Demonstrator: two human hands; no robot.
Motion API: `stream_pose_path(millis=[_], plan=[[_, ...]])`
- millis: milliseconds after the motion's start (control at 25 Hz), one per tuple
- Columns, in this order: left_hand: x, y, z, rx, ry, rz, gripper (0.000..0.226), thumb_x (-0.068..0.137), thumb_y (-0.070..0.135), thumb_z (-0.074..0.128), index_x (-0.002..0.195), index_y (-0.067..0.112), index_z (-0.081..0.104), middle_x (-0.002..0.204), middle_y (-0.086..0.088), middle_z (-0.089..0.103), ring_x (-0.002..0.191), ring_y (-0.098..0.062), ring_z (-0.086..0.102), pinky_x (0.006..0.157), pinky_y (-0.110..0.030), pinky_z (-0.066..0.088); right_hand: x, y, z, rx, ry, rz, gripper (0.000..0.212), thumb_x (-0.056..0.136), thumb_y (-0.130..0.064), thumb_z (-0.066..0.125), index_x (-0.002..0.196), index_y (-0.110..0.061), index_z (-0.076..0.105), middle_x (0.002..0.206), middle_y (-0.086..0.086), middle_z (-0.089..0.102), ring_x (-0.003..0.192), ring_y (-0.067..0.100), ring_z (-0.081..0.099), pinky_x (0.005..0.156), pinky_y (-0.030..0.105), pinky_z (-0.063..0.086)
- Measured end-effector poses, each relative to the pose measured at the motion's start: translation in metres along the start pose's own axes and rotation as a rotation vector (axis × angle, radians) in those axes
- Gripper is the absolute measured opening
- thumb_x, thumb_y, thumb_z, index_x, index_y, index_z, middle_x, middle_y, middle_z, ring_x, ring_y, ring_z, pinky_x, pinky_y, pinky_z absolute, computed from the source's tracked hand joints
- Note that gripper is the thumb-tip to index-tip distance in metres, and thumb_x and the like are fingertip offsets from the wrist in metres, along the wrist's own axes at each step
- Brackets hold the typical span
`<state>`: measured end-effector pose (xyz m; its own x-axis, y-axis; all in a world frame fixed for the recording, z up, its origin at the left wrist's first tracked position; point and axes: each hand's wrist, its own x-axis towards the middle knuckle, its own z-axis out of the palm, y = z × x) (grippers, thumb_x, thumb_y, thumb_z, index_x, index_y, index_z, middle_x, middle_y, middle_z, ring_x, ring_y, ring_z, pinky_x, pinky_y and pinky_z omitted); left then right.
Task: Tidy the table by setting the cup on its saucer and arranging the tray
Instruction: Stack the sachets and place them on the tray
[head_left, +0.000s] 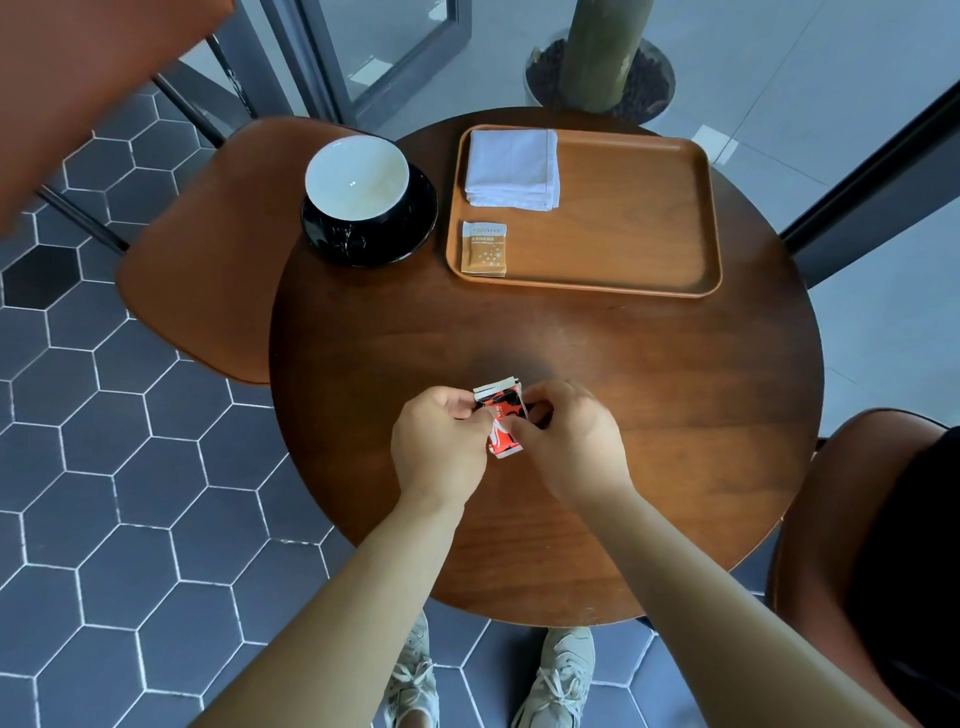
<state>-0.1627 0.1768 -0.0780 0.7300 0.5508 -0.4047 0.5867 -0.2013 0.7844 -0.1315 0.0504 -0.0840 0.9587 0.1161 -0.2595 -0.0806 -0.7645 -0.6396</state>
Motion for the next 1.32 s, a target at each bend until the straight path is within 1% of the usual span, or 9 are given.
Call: stream_pose_path(millis=[120, 240, 400, 520, 680, 800, 920, 1080, 1320], plan=[[0.000, -0.001, 0.000, -0.018, -0.018, 0.011, 0.012, 0.084, 0.016, 0.077, 0.094, 0.020, 0.072, 0.089, 0.004, 0.076, 0.077, -0.009, 0.073, 0.072, -0.033, 0.062, 0.000, 0.004, -0.002, 0.070, 0.011, 0.015, 0.021, 0.083, -0.028, 0.075, 0.101, -0.020, 0.066, 0.091, -0.009, 0.063, 0.073, 0.003, 0.055, 0.056, 0.010, 0.034], [0.001, -0.003, -0.002, -0.004, -0.026, 0.064, 0.018, 0.084, 0.018, 0.079, 0.100, 0.021, 0.072, 0.095, 0.003, 0.076, 0.078, -0.008, 0.073, 0.062, -0.020, 0.059, 0.002, 0.009, -0.005, 0.194, 0.033, 0.070, 0.010, 0.085, -0.023, 0.072, 0.091, -0.023, 0.065, 0.079, -0.012, 0.067, 0.071, 0.002, 0.062, 0.055, 0.010, 0.043], [0.005, -0.002, -0.001, 0.046, -0.045, 0.137, 0.038, 0.084, 0.017, 0.077, 0.122, 0.018, 0.069, 0.102, 0.002, 0.075, 0.088, -0.010, 0.072, 0.074, -0.027, 0.061, 0.004, 0.011, -0.010, 0.339, 0.000, 0.126, 0.020, 0.088, -0.017, 0.067, 0.107, -0.018, 0.072, 0.079, -0.005, 0.072, 0.068, 0.011, 0.066, 0.067, 0.036, 0.059], [0.007, -0.001, 0.002, 0.087, -0.058, 0.216, 0.037, 0.086, 0.015, 0.076, 0.122, 0.017, 0.070, 0.104, 0.000, 0.075, 0.088, -0.010, 0.072, 0.074, -0.022, 0.059, 0.005, 0.012, -0.010, 0.293, -0.031, 0.101, 0.015, 0.089, -0.021, 0.066, 0.098, -0.024, 0.077, 0.071, -0.007, 0.073, 0.052, 0.004, 0.059, 0.054, 0.028, 0.051], [0.010, -0.002, 0.004, 0.121, -0.106, 0.276, 0.033, 0.086, 0.016, 0.076, 0.118, 0.021, 0.070, 0.095, 0.009, 0.071, 0.086, -0.006, 0.070, 0.070, -0.011, 0.054, 0.007, 0.016, -0.009, 0.304, 0.038, 0.132, 0.005, 0.087, -0.023, 0.070, 0.087, -0.022, 0.074, 0.073, -0.009, 0.073, 0.064, 0.004, 0.065, 0.057, 0.020, 0.046], [0.027, 0.000, -0.004, 0.276, -0.071, 0.489, 0.033, 0.087, 0.018, 0.071, 0.120, 0.020, 0.067, 0.101, 0.005, 0.068, 0.090, -0.010, 0.065, 0.076, -0.025, 0.056, 0.011, 0.019, -0.008, 0.354, 0.049, 0.142, 0.003, 0.086, -0.022, 0.072, 0.083, -0.022, 0.071, 0.070, -0.006, 0.071, 0.061, 0.008, 0.063, 0.055, 0.023, 0.045], [0.063, 0.004, -0.010, 0.744, 0.135, 0.763, 0.036, 0.092, 0.028, 0.061, 0.126, 0.017, 0.063, 0.125, -0.008, 0.061, 0.118, -0.029, 0.055, 0.097, -0.046, 0.045, 0.022, 0.019, -0.014, 0.376, 0.063, 0.147, 0.003, 0.085, -0.022, 0.073, 0.082, -0.021, 0.071, 0.067, -0.005, 0.069, 0.059, 0.011, 0.062, 0.056, 0.027, 0.046], [0.086, -0.002, 0.001, 0.969, 0.140, 0.663, 0.057, 0.098, 0.048, 0.039, 0.145, 0.016, 0.043, 0.155, -0.018, 0.037, 0.147, -0.036, 0.028, 0.118, -0.061, 0.019, 0.044, 0.010, -0.029, 0.365, 0.099, 0.127, 0.006, 0.084, -0.022, 0.074, 0.079, -0.022, 0.071, 0.068, -0.005, 0.070, 0.060, 0.013, 0.064, 0.055, 0.028, 0.046], [0.092, -0.006, 0.004, 0.980, 0.128, 0.644, 0.067, 0.096, 0.060, 0.027, 0.150, 0.020, 0.035, 0.159, -0.016, 0.031, 0.150, -0.036, 0.020, 0.117, -0.068, 0.014, 0.081, -0.005, -0.048, 0.322, 0.117, 0.082, 0.006, 0.082, -0.023, 0.073, 0.079, -0.019, 0.071, 0.070, -0.001, 0.071, 0.067, 0.021, 0.068, 0.065, 0.042, 0.057]])
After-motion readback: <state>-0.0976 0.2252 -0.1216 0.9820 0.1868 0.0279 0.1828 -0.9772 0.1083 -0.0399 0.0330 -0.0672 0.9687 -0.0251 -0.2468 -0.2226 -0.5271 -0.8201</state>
